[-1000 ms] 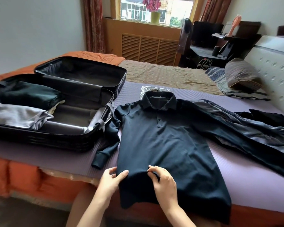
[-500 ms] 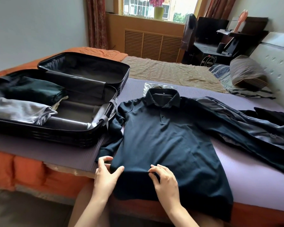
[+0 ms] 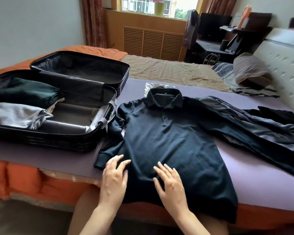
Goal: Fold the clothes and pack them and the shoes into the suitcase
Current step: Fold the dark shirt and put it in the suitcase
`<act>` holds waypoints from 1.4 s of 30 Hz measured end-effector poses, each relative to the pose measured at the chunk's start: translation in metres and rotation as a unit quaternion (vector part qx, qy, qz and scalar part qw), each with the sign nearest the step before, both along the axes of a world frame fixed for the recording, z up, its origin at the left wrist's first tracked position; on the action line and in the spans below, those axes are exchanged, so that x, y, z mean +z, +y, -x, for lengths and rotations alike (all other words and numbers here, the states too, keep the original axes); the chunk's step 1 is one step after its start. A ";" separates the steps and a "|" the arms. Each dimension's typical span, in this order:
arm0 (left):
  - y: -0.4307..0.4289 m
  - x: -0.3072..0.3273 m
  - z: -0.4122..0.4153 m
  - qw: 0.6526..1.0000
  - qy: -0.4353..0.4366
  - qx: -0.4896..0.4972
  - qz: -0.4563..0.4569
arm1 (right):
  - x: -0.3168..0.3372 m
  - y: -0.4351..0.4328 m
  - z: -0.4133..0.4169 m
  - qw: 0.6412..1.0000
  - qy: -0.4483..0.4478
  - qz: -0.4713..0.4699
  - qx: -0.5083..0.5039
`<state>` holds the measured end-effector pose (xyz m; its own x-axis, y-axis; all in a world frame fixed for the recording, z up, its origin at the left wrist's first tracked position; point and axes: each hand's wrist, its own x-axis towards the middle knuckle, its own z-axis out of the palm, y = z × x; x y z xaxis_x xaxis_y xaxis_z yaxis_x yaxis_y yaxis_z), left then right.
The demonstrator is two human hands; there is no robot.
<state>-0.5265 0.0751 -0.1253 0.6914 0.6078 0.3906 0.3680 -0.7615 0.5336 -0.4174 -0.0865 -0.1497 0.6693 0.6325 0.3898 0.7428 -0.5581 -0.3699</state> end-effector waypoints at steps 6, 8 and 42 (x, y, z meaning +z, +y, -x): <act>0.007 -0.014 -0.047 0.984 0.142 -0.099 -0.036 | 0.005 -0.026 -0.044 0.985 0.087 0.146 -0.042; 0.018 -0.024 -0.051 0.973 0.207 -0.100 -0.031 | 0.003 -0.038 -0.057 0.972 0.103 0.203 -0.066; 0.060 -0.022 -0.152 0.958 0.285 -0.027 -0.008 | 0.004 -0.030 -0.178 0.949 0.138 0.251 -0.132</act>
<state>-0.3745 0.1351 -0.1468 0.8255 0.5621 -0.0506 0.5557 -0.7939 0.2470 -0.2391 -0.1165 -0.1460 0.8634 0.4876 -0.1296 0.4653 -0.8688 -0.1692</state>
